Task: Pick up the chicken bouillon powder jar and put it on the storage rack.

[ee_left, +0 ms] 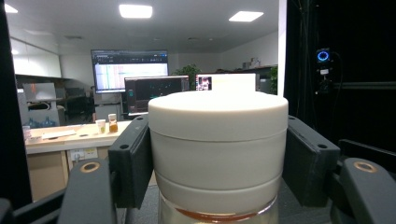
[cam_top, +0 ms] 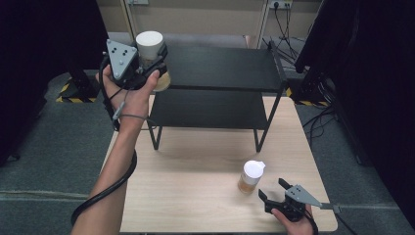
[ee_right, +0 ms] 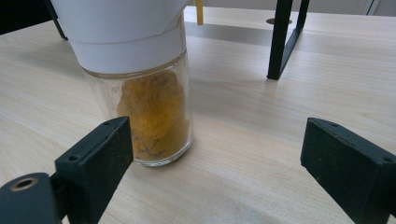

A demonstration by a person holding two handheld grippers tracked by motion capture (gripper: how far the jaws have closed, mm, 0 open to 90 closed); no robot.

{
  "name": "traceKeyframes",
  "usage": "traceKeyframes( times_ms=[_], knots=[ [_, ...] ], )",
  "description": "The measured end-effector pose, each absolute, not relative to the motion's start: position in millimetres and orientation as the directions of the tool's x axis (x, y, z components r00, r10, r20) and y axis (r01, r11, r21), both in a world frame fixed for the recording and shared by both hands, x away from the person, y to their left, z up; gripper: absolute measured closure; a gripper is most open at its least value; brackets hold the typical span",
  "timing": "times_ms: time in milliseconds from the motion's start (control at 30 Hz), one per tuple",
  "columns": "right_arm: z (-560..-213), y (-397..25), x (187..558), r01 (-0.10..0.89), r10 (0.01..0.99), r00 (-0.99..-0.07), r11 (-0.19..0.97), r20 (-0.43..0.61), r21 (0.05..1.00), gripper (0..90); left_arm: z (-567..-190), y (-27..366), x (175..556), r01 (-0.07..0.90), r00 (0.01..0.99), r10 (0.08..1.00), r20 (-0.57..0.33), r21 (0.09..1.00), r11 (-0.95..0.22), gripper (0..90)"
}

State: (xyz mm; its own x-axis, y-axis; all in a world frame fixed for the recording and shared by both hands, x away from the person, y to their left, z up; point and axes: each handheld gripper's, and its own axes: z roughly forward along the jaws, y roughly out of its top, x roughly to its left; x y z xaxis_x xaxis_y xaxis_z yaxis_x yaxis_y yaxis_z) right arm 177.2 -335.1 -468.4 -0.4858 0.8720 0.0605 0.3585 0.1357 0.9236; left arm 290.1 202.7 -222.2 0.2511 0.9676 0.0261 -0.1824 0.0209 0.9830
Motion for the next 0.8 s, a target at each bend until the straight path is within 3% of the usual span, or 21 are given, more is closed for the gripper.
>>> traceKeyframes(
  times_ms=[800],
  knots=[
    [-468.6,-335.5,177.2,0.354,0.867,-0.496,0.143,0.056,0.924,9.7,-200.2,193.3,314.4,-0.170,0.224,0.972,0.063,0.985,-0.024,34.0]
  ],
)
